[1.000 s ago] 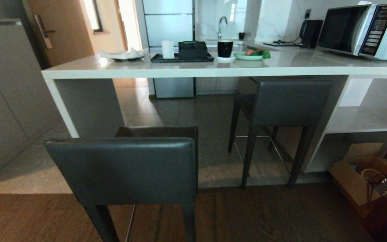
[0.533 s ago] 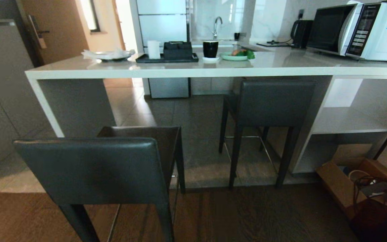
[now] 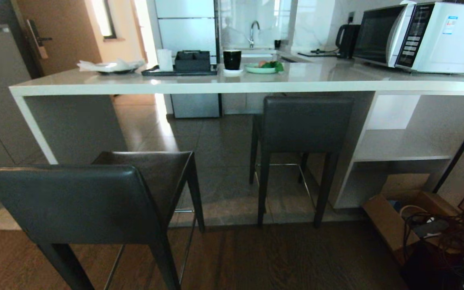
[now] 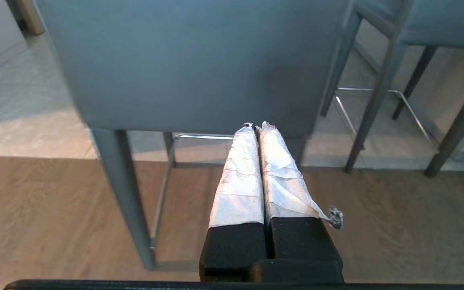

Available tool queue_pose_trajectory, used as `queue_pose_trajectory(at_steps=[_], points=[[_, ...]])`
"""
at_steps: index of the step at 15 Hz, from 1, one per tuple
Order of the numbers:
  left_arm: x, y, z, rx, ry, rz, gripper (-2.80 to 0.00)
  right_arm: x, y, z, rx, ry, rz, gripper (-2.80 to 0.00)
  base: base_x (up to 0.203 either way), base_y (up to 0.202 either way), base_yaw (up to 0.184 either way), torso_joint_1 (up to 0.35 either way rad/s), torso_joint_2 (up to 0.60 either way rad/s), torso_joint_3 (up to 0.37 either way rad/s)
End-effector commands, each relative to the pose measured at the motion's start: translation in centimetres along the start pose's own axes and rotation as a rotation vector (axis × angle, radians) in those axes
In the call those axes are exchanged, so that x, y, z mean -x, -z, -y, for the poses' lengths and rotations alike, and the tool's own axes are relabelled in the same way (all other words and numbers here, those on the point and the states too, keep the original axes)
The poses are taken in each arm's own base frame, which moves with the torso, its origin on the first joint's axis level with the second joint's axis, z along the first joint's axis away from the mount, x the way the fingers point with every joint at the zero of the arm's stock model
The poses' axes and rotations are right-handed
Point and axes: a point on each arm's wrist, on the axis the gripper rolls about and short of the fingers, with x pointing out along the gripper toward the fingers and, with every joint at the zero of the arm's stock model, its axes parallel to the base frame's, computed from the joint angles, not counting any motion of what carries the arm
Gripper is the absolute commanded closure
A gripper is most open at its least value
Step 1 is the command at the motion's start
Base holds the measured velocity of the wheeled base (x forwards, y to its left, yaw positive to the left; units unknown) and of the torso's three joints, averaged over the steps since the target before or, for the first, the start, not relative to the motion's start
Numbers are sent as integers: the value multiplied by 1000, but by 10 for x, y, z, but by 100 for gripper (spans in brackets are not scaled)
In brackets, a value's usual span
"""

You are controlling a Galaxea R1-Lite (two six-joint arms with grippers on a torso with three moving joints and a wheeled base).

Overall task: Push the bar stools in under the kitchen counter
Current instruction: Pull the gray chair out from under the dining table

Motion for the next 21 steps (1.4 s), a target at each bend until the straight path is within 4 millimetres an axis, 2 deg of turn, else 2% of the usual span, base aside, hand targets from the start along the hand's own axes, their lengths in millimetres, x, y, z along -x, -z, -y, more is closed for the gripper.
queue_pose_trajectory(at_steps=[1,16,21], points=[[0,0,0,0,-1,0,0,0,0,0,0,-1,-3,0,0,-196,0,5,0,0],[0,0,0,0,0,-1,0,0,0,0,0,-1,-3,0,0,-193,1,3,2,3],[0,0,0,0,0,0,0,0,0,0,0,-1,-3,0,0,-23,1,1,2,0]])
